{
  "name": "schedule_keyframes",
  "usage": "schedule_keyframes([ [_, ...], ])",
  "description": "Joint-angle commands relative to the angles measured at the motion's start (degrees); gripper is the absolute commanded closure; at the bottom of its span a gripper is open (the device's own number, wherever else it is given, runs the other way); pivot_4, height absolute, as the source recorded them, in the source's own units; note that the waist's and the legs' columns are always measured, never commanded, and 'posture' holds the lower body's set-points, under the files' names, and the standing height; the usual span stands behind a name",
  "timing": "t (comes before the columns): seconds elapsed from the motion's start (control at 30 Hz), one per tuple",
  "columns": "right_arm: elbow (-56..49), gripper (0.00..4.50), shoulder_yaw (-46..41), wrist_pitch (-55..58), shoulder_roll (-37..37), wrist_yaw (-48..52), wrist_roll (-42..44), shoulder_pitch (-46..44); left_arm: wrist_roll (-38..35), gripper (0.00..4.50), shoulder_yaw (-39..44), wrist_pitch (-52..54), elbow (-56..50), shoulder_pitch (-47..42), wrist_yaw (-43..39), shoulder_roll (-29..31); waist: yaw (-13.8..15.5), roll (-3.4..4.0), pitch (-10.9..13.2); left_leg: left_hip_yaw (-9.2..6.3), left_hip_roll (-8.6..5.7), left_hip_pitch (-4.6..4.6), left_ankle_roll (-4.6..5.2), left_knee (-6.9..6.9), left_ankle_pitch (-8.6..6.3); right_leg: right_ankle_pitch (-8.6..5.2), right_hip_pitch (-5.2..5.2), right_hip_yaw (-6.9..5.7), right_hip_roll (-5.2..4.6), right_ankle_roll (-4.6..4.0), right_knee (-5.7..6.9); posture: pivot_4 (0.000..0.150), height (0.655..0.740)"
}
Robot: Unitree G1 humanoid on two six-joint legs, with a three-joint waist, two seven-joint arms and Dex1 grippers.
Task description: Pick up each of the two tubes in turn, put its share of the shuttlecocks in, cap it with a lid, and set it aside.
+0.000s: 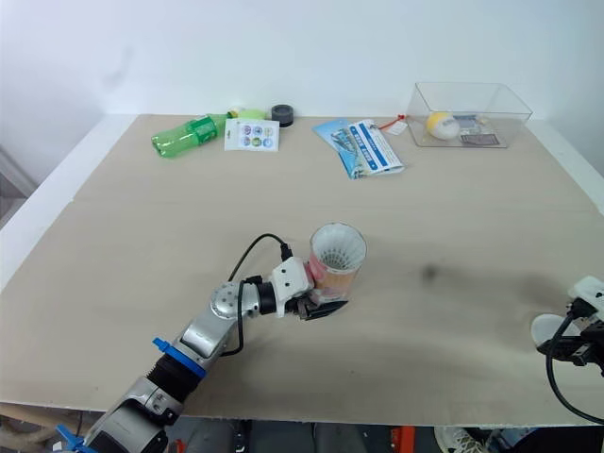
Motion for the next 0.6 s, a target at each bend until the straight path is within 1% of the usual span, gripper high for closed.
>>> schedule_keyframes([
  [0.03,1.26,4.46,1.27,-2.57,-0.36,0.34,-1.15,-0.74,-0.20,0.81,0.20,-0.69,-1.60,-1.10,0.13,-0.33,0.00,-0.03,0.00,0.00,0.00,0.00,0.00,0.03,0.00,0.00,0.01,0.00,0.00,0.00,0.00,0.150,0.7400],
  [0.13,-1.45,4.46,2.07,-6.00,-0.38,0.65,-1.13,-3.70,-0.21,0.81,0.54,-1.47,-0.22,-1.52,-0.02,-0.09,-0.35,-0.04,0.01,0.02,-0.01,0.00,0.00,0.07,0.00,0.02,0.02,0.02,-0.01,0.02,0.00,0.150,0.7400],
  [0.23,-8.48,4.46,3.37,-8.06,-1.57,2.62,-0.01,-8.31,-0.47,0.81,1.07,-1.99,1.17,-2.11,-0.22,0.04,-1.05,0.11,-0.05,0.06,0.00,0.03,0.00,0.07,0.00,0.11,-0.03,0.04,-0.01,-0.01,0.01,0.150,0.7400],
  [0.37,-16.94,4.46,5.63,-7.86,-2.49,5.18,1.71,-13.85,-0.85,0.81,1.80,-2.63,2.93,-3.34,-0.46,0.10,-1.39,0.21,-0.08,-0.04,0.00,0.06,0.01,0.02,0.01,0.10,-0.03,0.02,0.04,-0.02,0.03,0.150,0.7400],
  [0.47,-22.15,4.46,8.67,-9.72,-2.73,7.44,2.31,-20.13,-1.51,0.81,2.36,-2.37,4.31,-4.58,-1.00,0.10,-1.37,0.32,-0.13,-0.02,0.00,0.01,0.00,0.00,0.01,0.09,-0.06,0.03,0.03,-0.01,0.02,0.150,0.7400],
  [0.6,-25.15,4.46,14.79,-15.39,-1.54,11.29,1.32,-34.15,-3.84,0.81,3.45,1.54,6.05,-6.88,-4.44,0.43,-1.39,0.42,-0.13,0.01,-0.02,-0.04,-0.01,-0.05,0.00,0.04,-0.12,0.03,0.00,0.00,0.01,0.150,0.7400],
])
